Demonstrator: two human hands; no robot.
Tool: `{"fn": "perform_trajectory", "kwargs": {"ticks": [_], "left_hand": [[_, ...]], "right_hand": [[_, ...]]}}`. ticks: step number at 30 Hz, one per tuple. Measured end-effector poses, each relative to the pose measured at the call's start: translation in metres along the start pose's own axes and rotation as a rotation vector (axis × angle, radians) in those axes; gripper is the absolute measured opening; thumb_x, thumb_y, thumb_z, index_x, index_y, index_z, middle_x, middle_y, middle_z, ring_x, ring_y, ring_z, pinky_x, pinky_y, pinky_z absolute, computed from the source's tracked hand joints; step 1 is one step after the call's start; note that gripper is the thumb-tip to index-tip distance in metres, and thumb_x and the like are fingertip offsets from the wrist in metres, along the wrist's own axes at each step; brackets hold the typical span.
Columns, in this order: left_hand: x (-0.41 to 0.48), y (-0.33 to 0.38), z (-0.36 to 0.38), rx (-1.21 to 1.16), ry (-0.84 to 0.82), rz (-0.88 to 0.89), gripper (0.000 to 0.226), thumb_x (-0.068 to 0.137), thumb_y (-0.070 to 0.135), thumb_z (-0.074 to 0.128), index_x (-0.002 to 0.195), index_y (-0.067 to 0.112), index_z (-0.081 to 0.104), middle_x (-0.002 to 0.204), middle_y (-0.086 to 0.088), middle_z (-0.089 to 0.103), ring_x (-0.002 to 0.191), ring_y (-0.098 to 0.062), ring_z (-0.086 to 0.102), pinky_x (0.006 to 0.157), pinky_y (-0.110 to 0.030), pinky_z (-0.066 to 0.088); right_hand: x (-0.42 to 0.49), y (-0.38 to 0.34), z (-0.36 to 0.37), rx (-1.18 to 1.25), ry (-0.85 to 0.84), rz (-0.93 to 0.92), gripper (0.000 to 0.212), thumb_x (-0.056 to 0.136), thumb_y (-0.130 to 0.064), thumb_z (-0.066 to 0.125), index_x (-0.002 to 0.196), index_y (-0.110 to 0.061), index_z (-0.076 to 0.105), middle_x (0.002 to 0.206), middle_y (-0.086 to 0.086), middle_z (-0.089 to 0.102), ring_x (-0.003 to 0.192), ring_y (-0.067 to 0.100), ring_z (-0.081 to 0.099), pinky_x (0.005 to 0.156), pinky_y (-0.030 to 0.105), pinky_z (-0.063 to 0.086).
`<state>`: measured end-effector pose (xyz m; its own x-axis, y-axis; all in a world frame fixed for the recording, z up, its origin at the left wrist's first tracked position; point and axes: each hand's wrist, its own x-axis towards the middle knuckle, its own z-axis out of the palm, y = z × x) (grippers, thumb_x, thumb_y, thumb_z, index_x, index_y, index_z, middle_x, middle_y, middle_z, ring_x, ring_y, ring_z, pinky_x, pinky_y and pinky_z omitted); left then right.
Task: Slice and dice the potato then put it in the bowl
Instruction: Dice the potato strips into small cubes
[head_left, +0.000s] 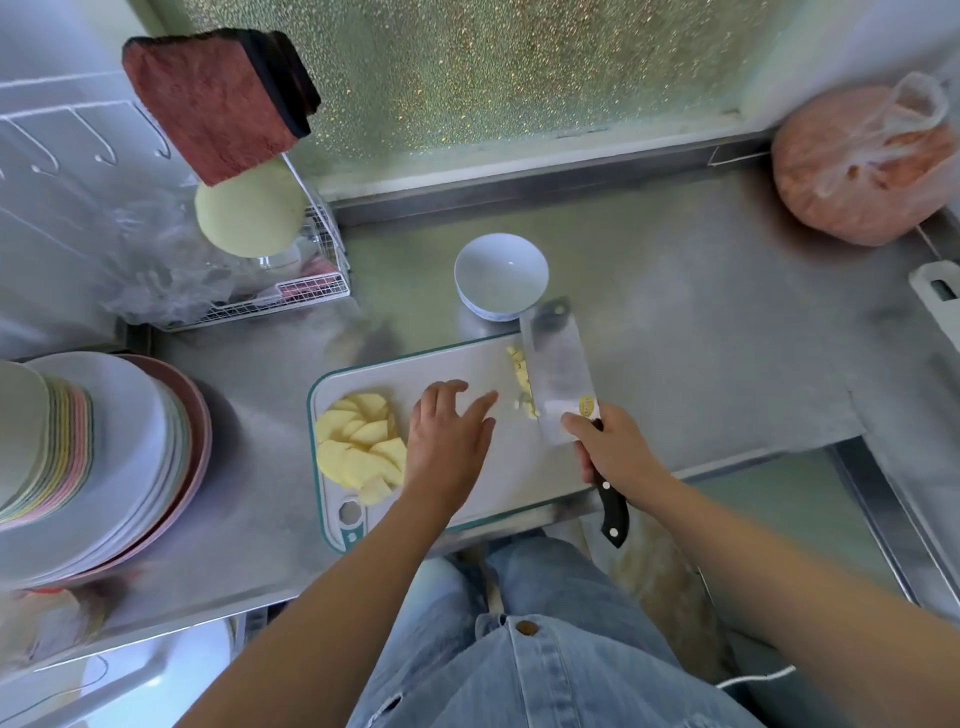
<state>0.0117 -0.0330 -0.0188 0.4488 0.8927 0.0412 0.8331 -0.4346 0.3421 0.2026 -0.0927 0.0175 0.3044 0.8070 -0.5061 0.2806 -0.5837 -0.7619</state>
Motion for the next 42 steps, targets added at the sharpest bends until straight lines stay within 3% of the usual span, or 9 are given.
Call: {"fn": "perform_trajectory", "kwargs": {"ticks": [5, 10, 15, 20, 28, 31, 34, 37, 42], "left_hand": [[0.014, 0.038, 0.008, -0.048, -0.036, 0.331, 0.047, 0.102, 0.044, 0.024, 0.143, 0.03, 0.042, 0.135, -0.012, 0.044, 0.118, -0.032, 0.038, 0.099, -0.041, 0.03], [0.025, 0.049, 0.023, -0.028, -0.252, 0.041, 0.076, 0.093, 0.059, -0.006, 0.148, 0.024, 0.034, 0.149, -0.01, 0.032, 0.133, -0.032, 0.026, 0.109, -0.041, 0.022], [0.037, 0.057, 0.019, -0.264, -0.157, -0.018, 0.066, 0.095, 0.054, 0.008, 0.138, 0.025, 0.049, 0.134, -0.005, 0.041, 0.119, -0.024, 0.035, 0.101, -0.037, 0.029], [0.057, 0.068, 0.004, -1.046, -0.265, -0.486, 0.051, 0.104, 0.043, 0.025, 0.107, 0.015, 0.067, 0.084, -0.009, 0.07, 0.066, -0.02, 0.06, 0.065, -0.032, 0.049], [0.045, 0.062, -0.003, -0.894, -0.26, -0.475, 0.024, 0.095, 0.014, 0.038, 0.083, 0.003, 0.056, 0.073, -0.011, 0.066, 0.065, -0.026, 0.061, 0.066, -0.043, 0.051], [0.037, 0.055, -0.004, -0.872, -0.25, -0.472, 0.026, 0.095, 0.012, 0.039, 0.076, 0.007, 0.056, 0.067, -0.007, 0.062, 0.061, -0.023, 0.055, 0.061, -0.039, 0.046], [0.029, 0.052, -0.002, -0.894, -0.205, -0.506, 0.027, 0.093, 0.016, 0.04, 0.072, 0.008, 0.054, 0.063, -0.008, 0.059, 0.06, -0.024, 0.052, 0.059, -0.042, 0.045], [0.021, 0.054, 0.0, -0.965, -0.139, -0.59, 0.027, 0.096, 0.015, 0.04, 0.075, 0.004, 0.053, 0.066, -0.016, 0.059, 0.06, -0.027, 0.053, 0.059, -0.048, 0.047], [0.011, 0.053, 0.0, -1.024, -0.072, -0.739, 0.028, 0.098, 0.01, 0.037, 0.077, 0.001, 0.053, 0.064, -0.013, 0.053, 0.055, -0.021, 0.049, 0.049, -0.029, 0.042]], "right_hand": [[0.015, -0.011, -0.01, 0.156, 0.102, 0.048, 0.028, 0.092, -0.016, 0.049, 0.068, -0.002, 0.055, 0.045, 0.01, 0.047, 0.038, 0.02, 0.045, 0.044, 0.027, 0.042], [0.023, -0.012, -0.017, 0.124, 0.127, 0.06, 0.027, 0.091, -0.012, 0.046, 0.064, -0.008, 0.044, 0.045, 0.011, 0.048, 0.037, 0.019, 0.045, 0.045, 0.026, 0.041], [0.024, -0.009, -0.021, -0.169, 0.2, -0.025, 0.024, 0.091, -0.021, 0.047, 0.069, -0.016, 0.045, 0.052, 0.004, 0.053, 0.046, 0.021, 0.054, 0.054, 0.032, 0.044], [0.013, -0.015, -0.013, -0.636, 0.227, -0.236, 0.017, 0.093, -0.028, 0.046, 0.101, -0.015, 0.037, 0.069, -0.004, 0.054, 0.06, 0.024, 0.055, 0.055, 0.034, 0.037], [0.0, -0.002, 0.004, -0.654, 0.082, -0.502, 0.024, 0.09, -0.031, 0.052, 0.109, -0.017, 0.048, 0.083, -0.002, 0.064, 0.071, 0.026, 0.062, 0.059, 0.034, 0.045], [0.001, 0.005, -0.001, -0.588, 0.136, -0.609, 0.028, 0.091, -0.041, 0.043, 0.106, -0.022, 0.057, 0.084, -0.01, 0.054, 0.065, 0.015, 0.055, 0.057, 0.031, 0.047], [0.01, 0.015, -0.003, -0.488, 0.081, -0.682, 0.041, 0.093, -0.04, 0.037, 0.128, -0.029, 0.055, 0.122, -0.002, 0.046, 0.102, 0.011, 0.049, 0.084, 0.025, 0.045], [0.014, 0.025, 0.005, -0.454, -0.118, -0.69, 0.048, 0.097, -0.042, 0.029, 0.144, -0.039, 0.036, 0.155, 0.001, 0.014, 0.141, 0.017, 0.016, 0.115, 0.03, 0.016], [0.016, 0.028, 0.015, -0.509, -0.23, -0.535, 0.054, 0.089, -0.057, 0.011, 0.142, -0.054, 0.021, 0.157, -0.013, -0.014, 0.143, 0.003, -0.018, 0.112, 0.023, -0.009]]}}
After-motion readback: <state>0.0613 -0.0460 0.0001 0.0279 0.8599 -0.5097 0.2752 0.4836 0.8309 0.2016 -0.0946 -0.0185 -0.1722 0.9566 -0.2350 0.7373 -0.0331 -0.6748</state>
